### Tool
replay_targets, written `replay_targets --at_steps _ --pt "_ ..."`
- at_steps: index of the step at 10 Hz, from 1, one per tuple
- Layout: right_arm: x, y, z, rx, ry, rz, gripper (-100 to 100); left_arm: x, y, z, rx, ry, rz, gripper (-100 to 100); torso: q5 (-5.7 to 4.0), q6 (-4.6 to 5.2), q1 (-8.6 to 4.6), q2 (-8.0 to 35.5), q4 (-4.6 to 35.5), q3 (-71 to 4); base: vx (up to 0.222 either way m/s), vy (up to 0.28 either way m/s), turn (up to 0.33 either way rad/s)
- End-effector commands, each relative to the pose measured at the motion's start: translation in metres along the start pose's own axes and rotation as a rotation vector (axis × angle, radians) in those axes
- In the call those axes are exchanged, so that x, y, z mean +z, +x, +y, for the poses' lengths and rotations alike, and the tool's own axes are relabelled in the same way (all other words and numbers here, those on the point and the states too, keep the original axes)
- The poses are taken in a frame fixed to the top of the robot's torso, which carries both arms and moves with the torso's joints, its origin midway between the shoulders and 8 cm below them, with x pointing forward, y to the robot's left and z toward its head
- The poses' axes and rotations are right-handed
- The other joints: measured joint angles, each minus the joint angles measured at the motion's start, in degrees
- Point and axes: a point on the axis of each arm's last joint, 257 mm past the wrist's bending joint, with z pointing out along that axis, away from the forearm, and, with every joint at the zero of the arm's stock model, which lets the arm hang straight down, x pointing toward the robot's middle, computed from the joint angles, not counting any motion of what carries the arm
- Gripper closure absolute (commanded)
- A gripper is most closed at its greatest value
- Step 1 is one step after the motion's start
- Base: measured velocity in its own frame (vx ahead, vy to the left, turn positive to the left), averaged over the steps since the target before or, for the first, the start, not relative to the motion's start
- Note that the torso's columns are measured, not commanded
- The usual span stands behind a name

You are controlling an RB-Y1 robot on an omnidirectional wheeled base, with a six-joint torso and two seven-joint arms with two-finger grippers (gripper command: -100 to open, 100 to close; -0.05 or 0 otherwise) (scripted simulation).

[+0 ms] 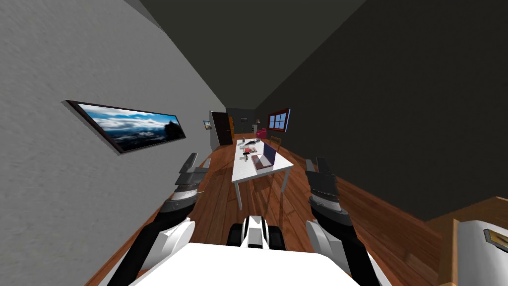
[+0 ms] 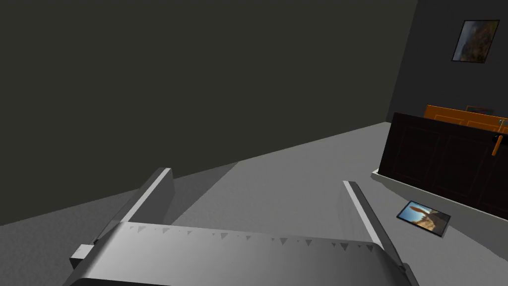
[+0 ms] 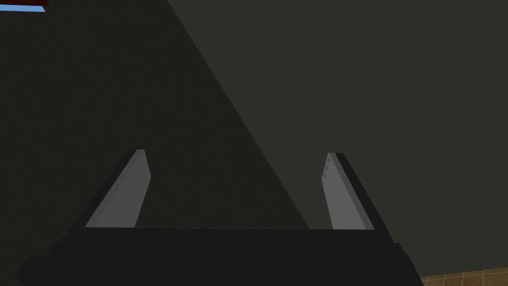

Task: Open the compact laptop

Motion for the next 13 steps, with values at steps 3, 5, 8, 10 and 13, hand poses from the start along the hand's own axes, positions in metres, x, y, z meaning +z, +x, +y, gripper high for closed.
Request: replay_targets --at_steps 3,5,8,10,13 --pt "0.000 0.000 0.000 0.000 0.000 0.000 0 -0.004 0.003 0.032 -0.006 -0.123 0.008 -100 0.02 -0.01 0.06 0.0 0.0 0.0 0.126 -0.119 0.217" --pt "0.000 0.000 0.000 0.000 0.000 0.000 0 -0.005 0.005 0.040 -0.001 -0.156 0.015 -100 -0.01 0.00 -0.07 -0.1 0.0 -0.1 0.107 -0.149 0.091" --pt "0.000 0.000 0.000 0.000 0.000 0.000 0 -0.010 0.012 0.062 0.024 -0.247 0.038 -100 0.00 -0.02 -0.06 -0.1 0.0 0.0 0.095 -0.177 0.118" --pt "0.000 0.000 0.000 0.000 0.000 0.000 0 -0.012 0.014 0.072 0.036 -0.287 0.048 -100 -0.04 -0.01 -0.12 -0.2 -0.1 -0.1 0.114 -0.209 0.073" --pt "0.000 0.000 0.000 0.000 0.000 0.000 0 -0.019 0.021 0.093 0.081 -0.374 0.078 -100 0.05 -0.02 0.13 0.0 0.0 0.0 0.099 -0.181 0.050"
